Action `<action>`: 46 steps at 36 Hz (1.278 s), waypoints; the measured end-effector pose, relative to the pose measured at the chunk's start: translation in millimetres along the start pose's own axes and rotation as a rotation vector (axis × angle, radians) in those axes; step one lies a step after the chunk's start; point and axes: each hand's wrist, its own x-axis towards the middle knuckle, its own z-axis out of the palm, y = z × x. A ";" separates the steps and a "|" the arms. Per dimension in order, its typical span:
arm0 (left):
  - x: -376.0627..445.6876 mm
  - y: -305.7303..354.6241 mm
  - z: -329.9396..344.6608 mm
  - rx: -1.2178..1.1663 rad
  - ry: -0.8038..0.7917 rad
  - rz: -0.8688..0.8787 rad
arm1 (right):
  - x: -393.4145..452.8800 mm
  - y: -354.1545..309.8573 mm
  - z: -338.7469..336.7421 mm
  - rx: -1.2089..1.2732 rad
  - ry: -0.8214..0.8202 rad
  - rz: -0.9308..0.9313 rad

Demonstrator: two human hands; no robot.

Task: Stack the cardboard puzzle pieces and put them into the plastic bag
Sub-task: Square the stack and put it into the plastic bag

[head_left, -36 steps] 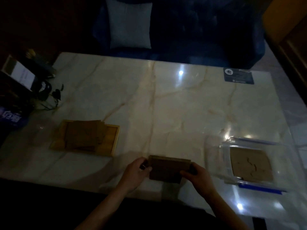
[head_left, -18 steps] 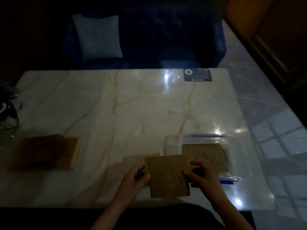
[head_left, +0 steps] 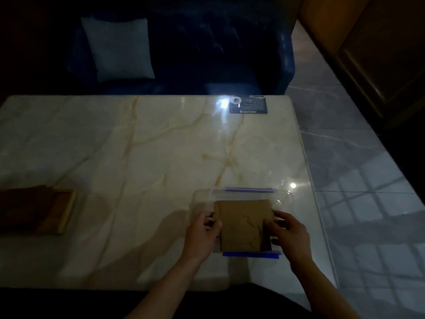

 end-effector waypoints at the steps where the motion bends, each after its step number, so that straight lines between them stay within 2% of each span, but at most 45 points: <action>1: 3.5 2.7 4.8 0.035 0.010 0.003 | 5.4 0.5 0.2 -0.027 0.008 -0.006; 5: 13.6 15.1 19.3 0.170 0.029 -0.008 | 24.9 0.8 3.8 -0.119 0.022 -0.007; 9: 18.8 25.5 30.4 0.214 -0.039 -0.063 | 39.0 3.0 8.8 -0.198 0.040 0.011; 14: 26.0 29.3 43.1 0.089 -0.138 -0.225 | 48.5 7.2 12.8 -0.262 0.047 0.026; 19: 29.1 28.5 53.3 0.016 -0.128 -0.371 | 53.1 12.3 19.7 -0.322 0.047 0.057; 24: 34.3 29.5 63.2 0.191 -0.105 -0.437 | 61.8 14.2 23.2 -0.383 0.033 0.048; 36: 44.9 23.3 78.0 0.310 -0.097 -0.536 | 68.1 13.8 30.7 -0.497 0.017 0.084; 46: 44.0 19.4 76.0 0.231 -0.027 -0.464 | 60.8 17.3 29.5 -0.454 0.008 0.073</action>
